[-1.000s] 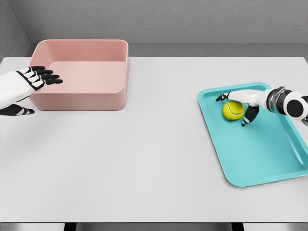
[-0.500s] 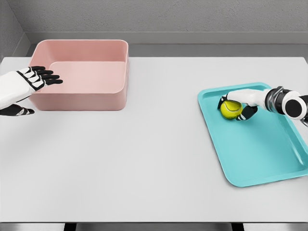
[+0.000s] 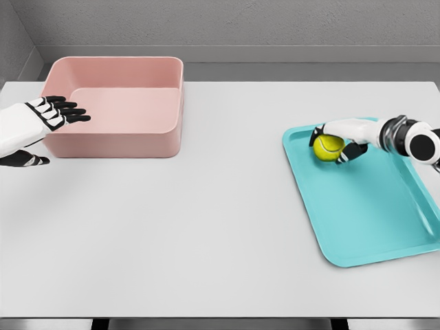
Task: Put the tennis from the blue tray into the pink basket with both arms
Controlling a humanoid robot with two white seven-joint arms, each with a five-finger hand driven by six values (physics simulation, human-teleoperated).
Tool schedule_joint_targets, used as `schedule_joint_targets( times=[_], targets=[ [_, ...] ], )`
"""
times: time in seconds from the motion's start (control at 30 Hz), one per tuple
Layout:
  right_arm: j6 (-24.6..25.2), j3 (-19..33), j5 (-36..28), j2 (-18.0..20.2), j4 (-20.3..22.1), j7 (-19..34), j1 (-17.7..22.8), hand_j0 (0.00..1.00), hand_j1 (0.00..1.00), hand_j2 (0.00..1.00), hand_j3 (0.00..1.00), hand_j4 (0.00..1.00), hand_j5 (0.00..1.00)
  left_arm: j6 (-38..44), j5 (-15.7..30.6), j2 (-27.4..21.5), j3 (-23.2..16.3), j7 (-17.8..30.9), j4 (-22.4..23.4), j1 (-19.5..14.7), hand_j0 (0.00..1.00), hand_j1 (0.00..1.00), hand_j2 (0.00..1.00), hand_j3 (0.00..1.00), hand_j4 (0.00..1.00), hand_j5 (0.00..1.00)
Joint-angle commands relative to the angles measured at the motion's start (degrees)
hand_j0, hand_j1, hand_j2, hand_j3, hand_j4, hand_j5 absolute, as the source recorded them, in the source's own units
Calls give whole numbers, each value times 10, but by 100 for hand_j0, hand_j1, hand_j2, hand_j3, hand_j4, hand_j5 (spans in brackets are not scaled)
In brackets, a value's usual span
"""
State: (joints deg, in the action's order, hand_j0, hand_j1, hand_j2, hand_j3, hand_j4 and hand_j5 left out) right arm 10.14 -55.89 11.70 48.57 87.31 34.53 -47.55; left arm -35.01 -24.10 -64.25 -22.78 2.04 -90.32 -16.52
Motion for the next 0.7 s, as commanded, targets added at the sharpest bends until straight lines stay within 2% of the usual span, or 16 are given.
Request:
schedule_joint_targets(
  times=[0.0, 0.1, 0.3, 0.5, 0.67],
  targets=[
    [0, 2, 0, 2, 13, 0, 0, 51, 51, 51, 51, 51, 51, 0, 4, -1, 0, 0, 0, 0, 100, 100, 100, 100, 100, 100],
    [-1, 2, 0, 1, 47, 0, 0, 51, 51, 51, 51, 51, 51, 0, 4, -1, 0, -1, 0, 0, 100, 100, 100, 100, 100, 100],
    [-5, 3, 0, 2, 70, 0, -12, 51, 51, 51, 51, 51, 51, 0, 4, -2, 0, 0, -1, -1, 100, 100, 100, 100, 100, 100],
    [-9, -4, 0, -6, 126, 0, -11, 51, 51, 51, 51, 51, 51, 0, 4, -3, 0, 0, -1, 0, 100, 100, 100, 100, 100, 100],
    [-86, -8, -1, -26, 131, 0, -11, 51, 51, 51, 51, 51, 51, 0, 4, -3, 1, 0, 0, -1, 100, 100, 100, 100, 100, 100]
  ],
)
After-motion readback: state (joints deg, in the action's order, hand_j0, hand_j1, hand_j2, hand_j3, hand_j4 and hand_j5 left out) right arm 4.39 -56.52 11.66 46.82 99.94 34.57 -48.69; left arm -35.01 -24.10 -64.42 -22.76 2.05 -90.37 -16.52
